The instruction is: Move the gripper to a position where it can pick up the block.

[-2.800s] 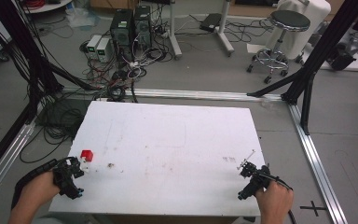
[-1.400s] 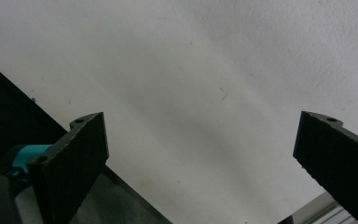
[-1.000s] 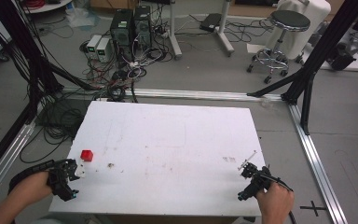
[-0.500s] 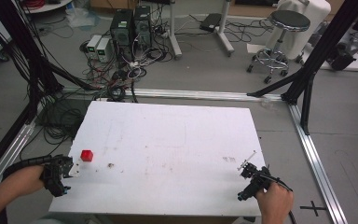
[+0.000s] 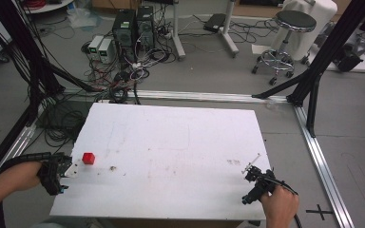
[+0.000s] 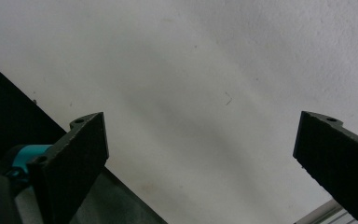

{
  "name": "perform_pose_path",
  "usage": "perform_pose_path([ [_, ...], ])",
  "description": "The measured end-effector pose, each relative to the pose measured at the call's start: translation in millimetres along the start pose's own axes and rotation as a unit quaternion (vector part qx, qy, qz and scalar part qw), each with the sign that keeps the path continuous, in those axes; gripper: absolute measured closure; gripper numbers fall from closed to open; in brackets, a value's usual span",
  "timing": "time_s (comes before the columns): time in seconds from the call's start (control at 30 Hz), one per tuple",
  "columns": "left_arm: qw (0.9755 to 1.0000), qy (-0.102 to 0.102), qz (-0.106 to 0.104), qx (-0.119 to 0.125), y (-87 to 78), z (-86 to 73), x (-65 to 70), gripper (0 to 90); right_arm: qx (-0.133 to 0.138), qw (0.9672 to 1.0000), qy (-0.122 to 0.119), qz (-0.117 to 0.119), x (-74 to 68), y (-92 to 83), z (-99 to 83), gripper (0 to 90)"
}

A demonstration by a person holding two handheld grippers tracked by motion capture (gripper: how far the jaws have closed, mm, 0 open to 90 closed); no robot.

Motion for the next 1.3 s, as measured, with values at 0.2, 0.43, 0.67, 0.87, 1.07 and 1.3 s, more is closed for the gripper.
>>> perform_pose_path([
  [0.2, 0.9997, 0.024, 0.001, -0.003, -3.0, 1.4, -15.9, 22.1, 0.0, 1.0, 0.0, 0.001, 0.0, 0.3, -0.1, 2.3],
  [0.43, 0.999, 0.043, -0.001, -0.01, -3.8, 3.6, -30.6, 22.1, 0.001, 1.0, 0.001, 0.002, 0.1, 0.7, 0.0, 2.3],
  [0.67, 0.9987, 0.05, -0.007, -0.008, -2.6, 6.4, -45.3, 22.1, 0.0, 1.0, 0.003, 0.005, 0.4, 1.1, -1.3, 2.3],
  [0.87, 0.9983, 0.057, -0.009, -0.012, 0.7, 7.8, -57.8, 22.2, -0.003, 1.0, 0.001, 0.007, -0.3, 2.8, -1.2, 2.3],
  [1.07, 0.9982, 0.056, -0.016, -0.012, 7.0, 13.9, -66.7, 22.1, -0.003, 1.0, 0.001, 0.008, -0.2, 3.8, -1.5, 2.4],
  [1.3, 0.9976, 0.065, -0.023, -0.006, 19.5, 26.1, -70.8, 22.3, -0.004, 0.9999, -0.001, 0.01, -0.8, 4.3, -0.9, 2.3],
])
Point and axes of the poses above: each handheld gripper's, and its own axes: y roughly forward along the jaws, z roughly out of its top, x roughly to its right, the point moved 7 cm from there along y, roughly forward along the jaws, and after that the axes turned 7 degrees about -y, right-handed, at the moved point
